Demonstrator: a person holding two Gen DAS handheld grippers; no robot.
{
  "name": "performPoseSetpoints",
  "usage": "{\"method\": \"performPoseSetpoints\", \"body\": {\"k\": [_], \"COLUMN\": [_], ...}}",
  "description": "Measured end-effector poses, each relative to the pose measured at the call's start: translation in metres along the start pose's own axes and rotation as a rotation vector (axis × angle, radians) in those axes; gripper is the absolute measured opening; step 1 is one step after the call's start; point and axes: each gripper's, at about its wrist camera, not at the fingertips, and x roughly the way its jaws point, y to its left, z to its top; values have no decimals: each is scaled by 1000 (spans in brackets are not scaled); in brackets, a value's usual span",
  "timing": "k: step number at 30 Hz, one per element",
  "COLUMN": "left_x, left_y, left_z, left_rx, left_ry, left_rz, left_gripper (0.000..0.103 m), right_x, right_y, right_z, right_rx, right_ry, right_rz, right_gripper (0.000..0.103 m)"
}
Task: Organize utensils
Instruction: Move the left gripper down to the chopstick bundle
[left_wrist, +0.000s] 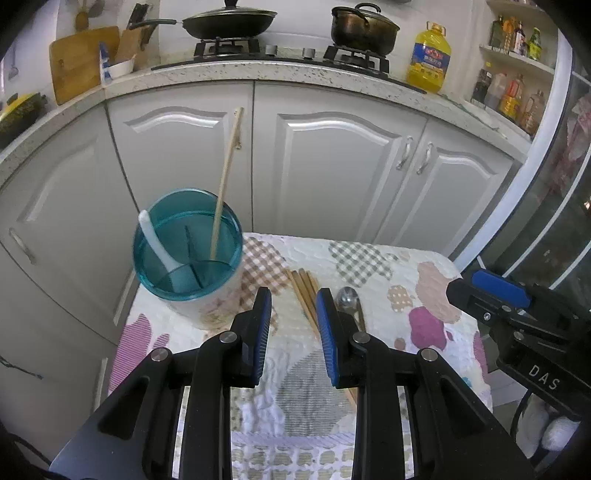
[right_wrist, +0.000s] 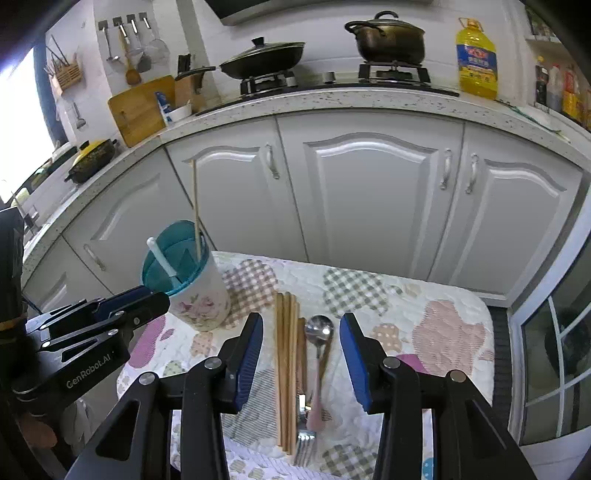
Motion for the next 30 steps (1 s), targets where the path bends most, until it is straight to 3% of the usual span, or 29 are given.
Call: {"method": "performPoseSetpoints", "body": {"k": [12, 30], "left_x": [4, 15], "left_y": [-17, -13], "left_z": [-1, -5], "left_rx": [3, -5], "left_ry": [13, 48], "left_rz": [-48, -59], "left_gripper": [24, 24], "right_x": [-7, 4], "right_y": [-12, -16], "right_z": [-1, -3], "right_rx": [23, 20], "right_ry": [-5, 34], "right_rz": [-32, -41], "right_gripper": [42, 43]}}
